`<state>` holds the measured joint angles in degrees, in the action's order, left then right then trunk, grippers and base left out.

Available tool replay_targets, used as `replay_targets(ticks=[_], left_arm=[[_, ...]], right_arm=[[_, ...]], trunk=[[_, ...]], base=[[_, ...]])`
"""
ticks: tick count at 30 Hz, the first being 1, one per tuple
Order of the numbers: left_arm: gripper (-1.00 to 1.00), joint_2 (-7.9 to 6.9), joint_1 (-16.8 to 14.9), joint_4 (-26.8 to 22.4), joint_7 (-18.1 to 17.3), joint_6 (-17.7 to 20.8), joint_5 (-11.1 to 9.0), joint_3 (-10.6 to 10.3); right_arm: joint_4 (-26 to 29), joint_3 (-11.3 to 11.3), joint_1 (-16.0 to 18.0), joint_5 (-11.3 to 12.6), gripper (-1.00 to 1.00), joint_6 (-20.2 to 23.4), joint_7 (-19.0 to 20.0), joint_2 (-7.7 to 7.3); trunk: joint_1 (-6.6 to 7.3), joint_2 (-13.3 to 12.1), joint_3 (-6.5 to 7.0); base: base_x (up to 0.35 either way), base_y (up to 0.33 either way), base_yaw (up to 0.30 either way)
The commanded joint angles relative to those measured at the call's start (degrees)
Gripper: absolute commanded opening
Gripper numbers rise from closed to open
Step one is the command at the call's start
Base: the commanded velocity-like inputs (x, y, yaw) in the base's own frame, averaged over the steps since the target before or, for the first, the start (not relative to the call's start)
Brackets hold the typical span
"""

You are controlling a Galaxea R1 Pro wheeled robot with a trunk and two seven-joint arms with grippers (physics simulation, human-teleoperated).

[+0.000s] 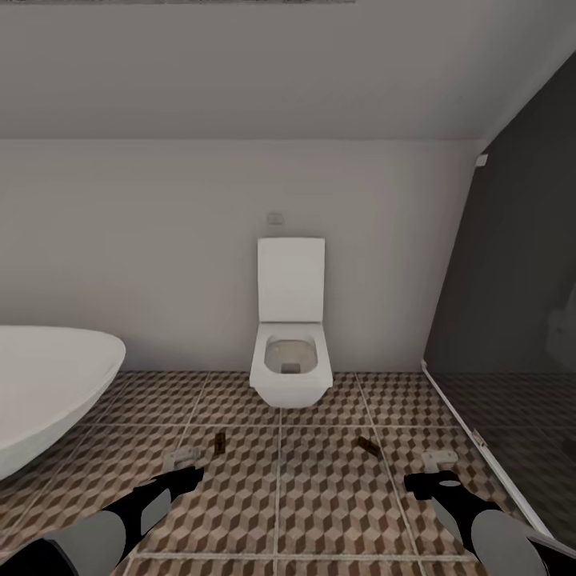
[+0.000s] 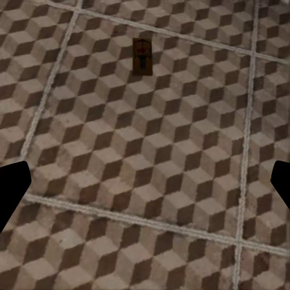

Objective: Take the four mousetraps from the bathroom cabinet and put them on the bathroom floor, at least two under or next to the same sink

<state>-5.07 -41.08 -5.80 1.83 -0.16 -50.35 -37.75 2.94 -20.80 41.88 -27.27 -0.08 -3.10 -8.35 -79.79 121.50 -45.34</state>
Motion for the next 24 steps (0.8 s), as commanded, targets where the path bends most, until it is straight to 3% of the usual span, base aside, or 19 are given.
replay_targets(ticks=[1, 24], left_arm=[[1.0, -0.03, 0.0, -0.1, 0.2, 0.0, -0.5, -0.5], [1.0, -0.03, 0.0, -0.1, 0.2, 0.0, -0.5, -0.5]], right_arm=[[0.0, -0.5, 0.0, -0.6, 1.0, 0.0, -0.1, 0.01], [0.0, -0.5, 0.0, -0.6, 1.0, 0.0, -0.1, 0.0]], trunk=[[0.24, -0.4, 0.13], [5.29, -9.6, 4.26]], base=[[0.0, 0.0, 0.0], [0.0, 0.0, 0.0]])
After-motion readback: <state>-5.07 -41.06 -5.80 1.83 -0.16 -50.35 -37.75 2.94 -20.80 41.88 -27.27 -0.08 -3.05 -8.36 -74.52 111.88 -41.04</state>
